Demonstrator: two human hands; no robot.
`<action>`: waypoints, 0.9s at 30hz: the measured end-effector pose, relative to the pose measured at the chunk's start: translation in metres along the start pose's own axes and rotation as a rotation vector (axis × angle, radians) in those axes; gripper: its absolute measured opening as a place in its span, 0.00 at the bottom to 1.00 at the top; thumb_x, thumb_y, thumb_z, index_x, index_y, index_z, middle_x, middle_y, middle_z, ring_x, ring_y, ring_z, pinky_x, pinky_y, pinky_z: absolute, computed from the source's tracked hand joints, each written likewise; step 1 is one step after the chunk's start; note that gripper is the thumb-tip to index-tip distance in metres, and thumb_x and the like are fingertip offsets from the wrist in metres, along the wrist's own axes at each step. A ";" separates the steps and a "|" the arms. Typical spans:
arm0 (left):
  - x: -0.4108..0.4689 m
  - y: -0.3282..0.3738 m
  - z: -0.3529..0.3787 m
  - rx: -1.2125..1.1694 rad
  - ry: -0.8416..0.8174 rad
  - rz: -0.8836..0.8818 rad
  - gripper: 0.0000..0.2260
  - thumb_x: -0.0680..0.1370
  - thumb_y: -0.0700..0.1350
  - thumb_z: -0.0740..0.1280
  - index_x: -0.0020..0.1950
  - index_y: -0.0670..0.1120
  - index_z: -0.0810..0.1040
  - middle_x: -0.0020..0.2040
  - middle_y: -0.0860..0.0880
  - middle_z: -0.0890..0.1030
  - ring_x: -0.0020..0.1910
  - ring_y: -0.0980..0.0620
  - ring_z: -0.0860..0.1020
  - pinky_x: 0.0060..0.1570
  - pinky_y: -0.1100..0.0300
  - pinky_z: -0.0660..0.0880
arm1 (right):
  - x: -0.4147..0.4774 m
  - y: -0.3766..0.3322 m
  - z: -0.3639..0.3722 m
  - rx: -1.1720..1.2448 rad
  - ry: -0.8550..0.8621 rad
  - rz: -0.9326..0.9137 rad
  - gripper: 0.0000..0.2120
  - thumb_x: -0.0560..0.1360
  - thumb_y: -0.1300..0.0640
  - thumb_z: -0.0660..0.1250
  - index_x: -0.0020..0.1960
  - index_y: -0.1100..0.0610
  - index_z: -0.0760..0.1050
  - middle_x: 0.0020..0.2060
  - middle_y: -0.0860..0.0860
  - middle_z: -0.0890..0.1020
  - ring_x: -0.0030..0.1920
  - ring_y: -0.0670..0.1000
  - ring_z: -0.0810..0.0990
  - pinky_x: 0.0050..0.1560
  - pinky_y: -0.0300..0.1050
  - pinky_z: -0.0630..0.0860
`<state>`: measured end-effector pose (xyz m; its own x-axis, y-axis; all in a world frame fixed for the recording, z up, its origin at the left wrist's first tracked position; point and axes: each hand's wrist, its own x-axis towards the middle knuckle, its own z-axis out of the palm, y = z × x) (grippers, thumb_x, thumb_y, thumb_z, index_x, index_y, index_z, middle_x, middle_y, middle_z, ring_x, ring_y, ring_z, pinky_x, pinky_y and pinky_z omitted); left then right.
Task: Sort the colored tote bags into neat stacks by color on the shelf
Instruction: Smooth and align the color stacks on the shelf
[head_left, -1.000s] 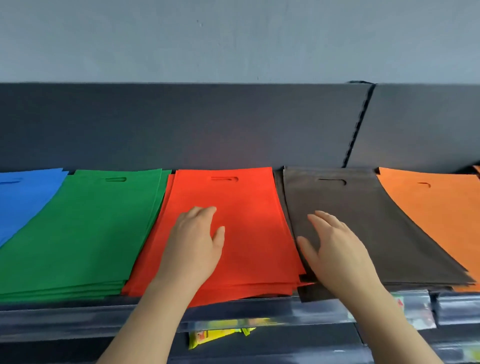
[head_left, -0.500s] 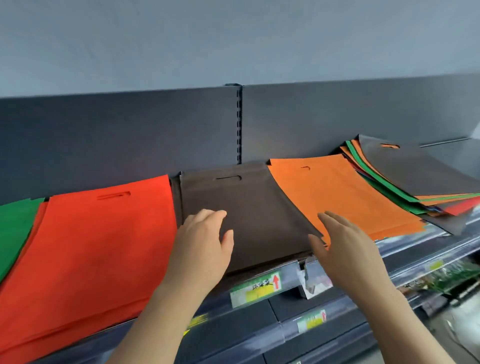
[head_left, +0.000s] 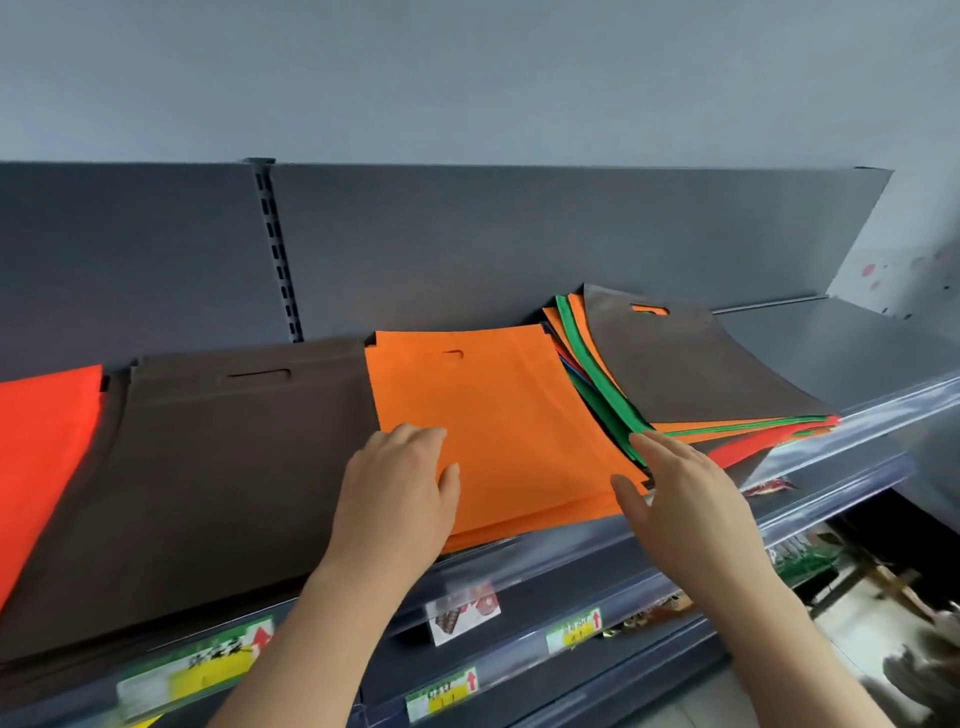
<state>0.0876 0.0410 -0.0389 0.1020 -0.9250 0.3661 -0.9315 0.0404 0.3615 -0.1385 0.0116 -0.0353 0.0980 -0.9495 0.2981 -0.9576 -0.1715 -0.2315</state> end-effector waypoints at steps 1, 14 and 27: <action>0.004 0.006 0.006 0.007 -0.010 0.004 0.19 0.81 0.52 0.58 0.71 0.50 0.68 0.65 0.53 0.74 0.63 0.53 0.70 0.61 0.59 0.67 | 0.005 0.008 0.000 0.005 0.002 0.004 0.20 0.76 0.51 0.65 0.65 0.58 0.73 0.64 0.52 0.76 0.65 0.54 0.73 0.64 0.48 0.69; 0.085 0.067 0.064 -0.007 -0.067 0.074 0.15 0.80 0.50 0.59 0.65 0.48 0.73 0.56 0.51 0.77 0.57 0.50 0.73 0.57 0.55 0.71 | 0.075 0.094 0.013 0.022 0.071 0.093 0.20 0.73 0.55 0.69 0.62 0.63 0.75 0.60 0.57 0.79 0.62 0.58 0.76 0.61 0.50 0.72; 0.146 0.170 0.142 -0.025 -0.162 -0.084 0.14 0.80 0.53 0.59 0.60 0.45 0.74 0.56 0.49 0.77 0.56 0.51 0.74 0.51 0.59 0.72 | 0.156 0.227 0.020 -0.085 -0.077 0.099 0.14 0.78 0.48 0.58 0.40 0.56 0.70 0.40 0.50 0.77 0.47 0.54 0.78 0.41 0.44 0.64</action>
<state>-0.1057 -0.1406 -0.0462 0.1193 -0.9743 0.1912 -0.9128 -0.0319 0.4071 -0.3348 -0.1802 -0.0599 0.0194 -0.9787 0.2046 -0.9828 -0.0563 -0.1760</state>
